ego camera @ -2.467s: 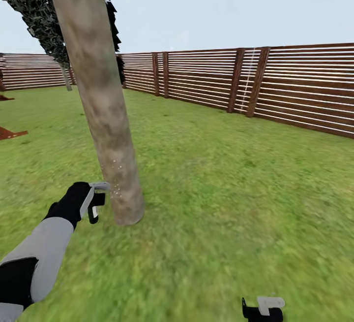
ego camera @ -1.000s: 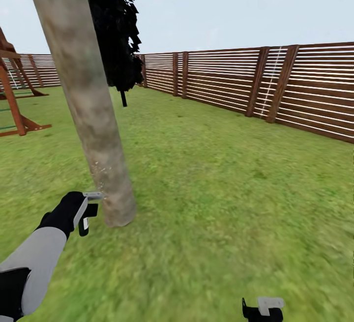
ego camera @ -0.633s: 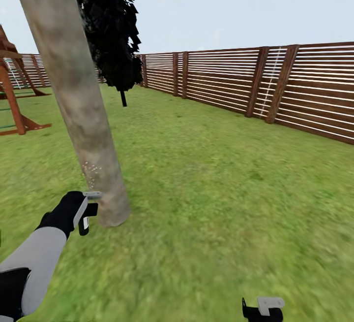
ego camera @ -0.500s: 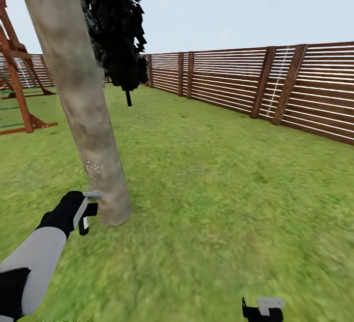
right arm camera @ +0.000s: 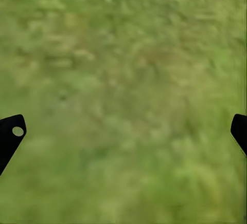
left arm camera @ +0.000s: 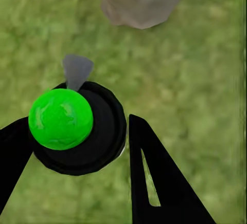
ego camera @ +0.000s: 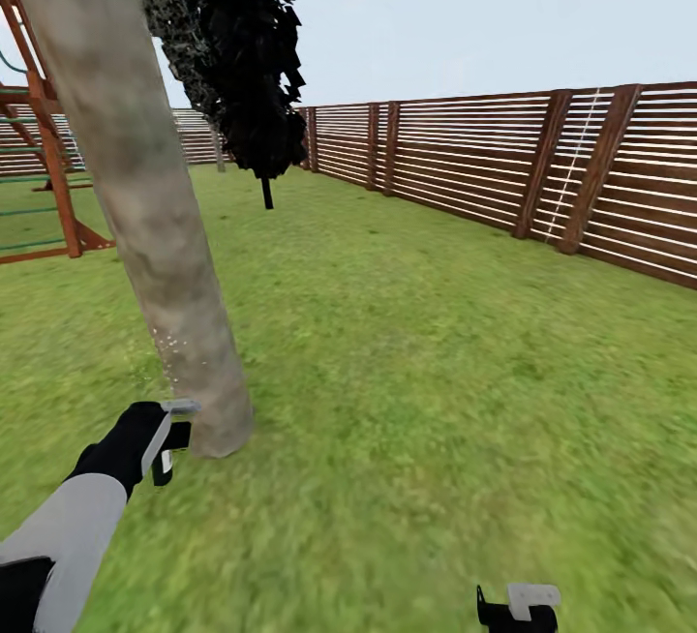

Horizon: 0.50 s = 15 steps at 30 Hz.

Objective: In the garden, pick up the pesticide atomizer on the floor and spray pesticide onto both trees until each tree trunk is fully covered.

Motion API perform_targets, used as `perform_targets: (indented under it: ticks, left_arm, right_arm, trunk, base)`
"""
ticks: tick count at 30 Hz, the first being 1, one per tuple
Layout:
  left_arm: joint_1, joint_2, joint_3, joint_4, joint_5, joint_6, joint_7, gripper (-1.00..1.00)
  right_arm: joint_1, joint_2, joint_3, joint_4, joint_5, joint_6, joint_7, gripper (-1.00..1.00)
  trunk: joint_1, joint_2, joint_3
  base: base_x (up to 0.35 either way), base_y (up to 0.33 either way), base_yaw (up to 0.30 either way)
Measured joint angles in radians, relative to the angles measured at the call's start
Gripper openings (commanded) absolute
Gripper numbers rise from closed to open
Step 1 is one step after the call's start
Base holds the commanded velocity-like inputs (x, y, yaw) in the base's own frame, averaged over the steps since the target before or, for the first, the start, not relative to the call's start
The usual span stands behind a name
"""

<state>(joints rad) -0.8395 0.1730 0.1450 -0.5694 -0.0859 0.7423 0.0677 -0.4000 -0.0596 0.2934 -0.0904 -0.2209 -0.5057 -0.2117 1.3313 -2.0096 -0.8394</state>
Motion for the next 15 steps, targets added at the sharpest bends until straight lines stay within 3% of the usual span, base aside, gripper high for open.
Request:
perform_targets:
  ticks: [4, 10, 15]
  left_arm:
    - [0.006, 0.004, 0.001, 0.008, -0.002, -0.010, 0.000, -1.00]
    - [0.075, 0.008, 0.000, 0.038, -0.001, -0.093, -0.001, -1.00]
    - [0.090, 0.009, 0.003, 0.093, -0.001, -0.153, 0.001, -1.00]
  right_arm:
    - [0.000, 0.000, 0.000, 0.000, 0.000, 0.000, 0.000, 1.00]
    - [0.000, 0.000, 0.000, 0.000, 0.000, 0.000, 0.000, 1.00]
    - [0.000, 0.000, 0.000, 0.000, 0.000, 0.000, 0.000, 1.00]
  trunk:
    - [0.000, 0.000, 0.000]
    - [0.000, 0.000, 0.000]
    - [0.000, 0.000, 0.000]
  base:
    - [0.292, -0.173, 0.030]
    - [0.294, -0.168, 0.247]
    - [0.256, -0.135, 0.153]
